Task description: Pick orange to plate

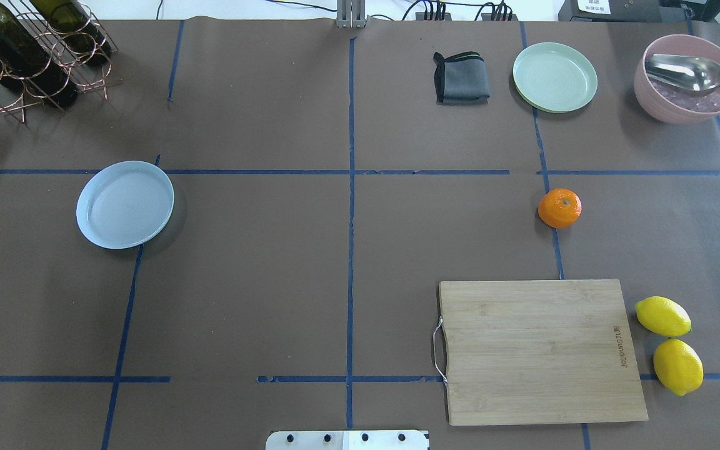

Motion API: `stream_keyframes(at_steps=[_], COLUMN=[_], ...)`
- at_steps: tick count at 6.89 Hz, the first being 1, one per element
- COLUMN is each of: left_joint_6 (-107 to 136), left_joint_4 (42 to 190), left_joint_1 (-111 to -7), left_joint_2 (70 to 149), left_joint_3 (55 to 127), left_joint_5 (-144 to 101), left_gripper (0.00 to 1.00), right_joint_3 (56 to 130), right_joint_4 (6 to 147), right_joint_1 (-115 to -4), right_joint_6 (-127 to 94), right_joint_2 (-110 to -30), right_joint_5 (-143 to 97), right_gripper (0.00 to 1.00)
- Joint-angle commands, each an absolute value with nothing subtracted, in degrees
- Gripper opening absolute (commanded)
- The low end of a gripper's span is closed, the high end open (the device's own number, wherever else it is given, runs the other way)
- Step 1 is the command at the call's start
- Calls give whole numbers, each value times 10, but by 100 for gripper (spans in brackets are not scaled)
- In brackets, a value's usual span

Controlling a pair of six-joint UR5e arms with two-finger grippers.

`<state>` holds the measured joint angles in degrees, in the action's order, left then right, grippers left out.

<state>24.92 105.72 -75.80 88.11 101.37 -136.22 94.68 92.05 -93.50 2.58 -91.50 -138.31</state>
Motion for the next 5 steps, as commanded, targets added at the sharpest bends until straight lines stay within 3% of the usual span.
stream_keyframes(at_steps=[1,5], left_joint_6=[378,551], left_joint_4=[1136,1278], left_joint_1=[-676,-569], left_joint_2=[884,920], left_joint_3=[1006,924], left_joint_5=[-1334,-1244], left_gripper=[96,90], right_joint_3=[947,947], right_joint_4=[920,920], right_joint_1=[-934,-934], right_joint_6=[26,26], right_joint_2=[-906,-896], right_joint_5=[-1383,-1383], right_gripper=[100,100])
